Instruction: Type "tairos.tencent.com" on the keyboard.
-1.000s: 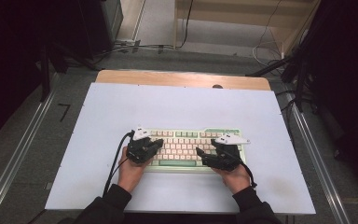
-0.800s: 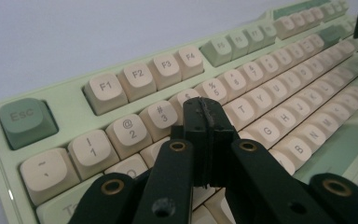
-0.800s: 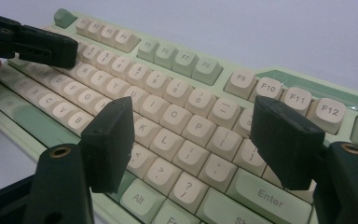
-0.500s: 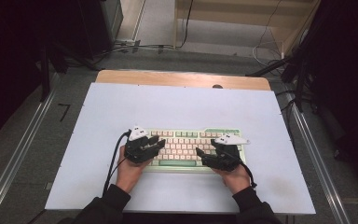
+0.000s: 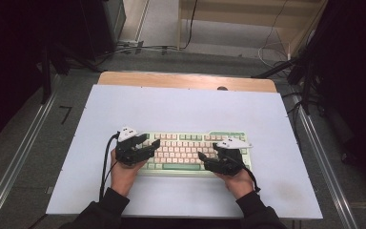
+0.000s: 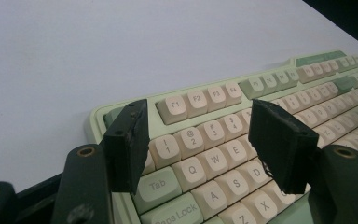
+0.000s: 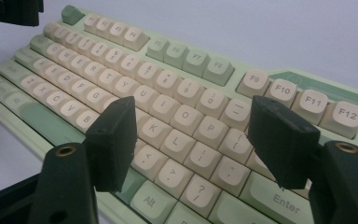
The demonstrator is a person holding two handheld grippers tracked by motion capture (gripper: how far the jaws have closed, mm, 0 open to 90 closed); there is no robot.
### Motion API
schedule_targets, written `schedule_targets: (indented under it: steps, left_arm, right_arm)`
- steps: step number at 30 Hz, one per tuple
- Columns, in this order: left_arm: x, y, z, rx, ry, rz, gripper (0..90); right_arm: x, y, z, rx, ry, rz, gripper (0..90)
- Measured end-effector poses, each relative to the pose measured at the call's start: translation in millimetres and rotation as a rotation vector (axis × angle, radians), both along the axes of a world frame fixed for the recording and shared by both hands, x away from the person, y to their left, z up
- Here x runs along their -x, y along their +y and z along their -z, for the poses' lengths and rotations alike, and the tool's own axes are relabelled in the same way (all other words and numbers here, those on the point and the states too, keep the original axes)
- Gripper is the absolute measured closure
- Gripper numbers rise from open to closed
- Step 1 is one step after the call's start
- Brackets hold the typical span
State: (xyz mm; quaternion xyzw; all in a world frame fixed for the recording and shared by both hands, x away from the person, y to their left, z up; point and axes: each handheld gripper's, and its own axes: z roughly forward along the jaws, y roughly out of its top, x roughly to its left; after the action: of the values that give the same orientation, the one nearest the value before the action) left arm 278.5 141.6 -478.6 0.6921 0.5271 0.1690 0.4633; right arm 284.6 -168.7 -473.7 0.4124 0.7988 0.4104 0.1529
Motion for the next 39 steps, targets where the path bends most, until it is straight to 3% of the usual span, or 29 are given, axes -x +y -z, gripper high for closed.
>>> schedule_targets:
  steps: [4, 9, 13, 16, 25, 39]
  left_arm:
    - [0.7, 0.1, 0.5, 0.001, 0.001, -0.003, 38.9]
    - [1.6, 0.1, 0.6, 0.001, 0.001, -0.002, 38.9]
    - [1.9, 0.2, 1.0, -0.001, 0.004, 0.001, 39.0]
    - [2.4, 0.3, 1.1, 0.001, 0.002, 0.0, 39.3]
    - [3.7, 0.5, 1.4, 0.002, 0.004, 0.001, 39.3]
    - [4.4, -0.5, 1.3, 0.001, 0.003, 0.004, 39.4]
  right_arm:
    - [1.6, 2.5, -0.5, -0.002, -0.013, -0.009, 42.4]
    - [3.6, 8.8, 0.0, -0.015, -0.027, -0.04, 63.6]
    - [3.7, 18.6, 3.7, -0.029, -0.009, -0.08, 80.3]
    - [3.2, 26.2, 7.1, -0.029, 0.007, -0.103, 86.2]
    - [6.5, 42.6, 13.9, -0.001, 0.023, -0.169, 87.5]
    - [6.2, 46.8, 17.7, 0.02, 0.031, -0.177, 87.5]
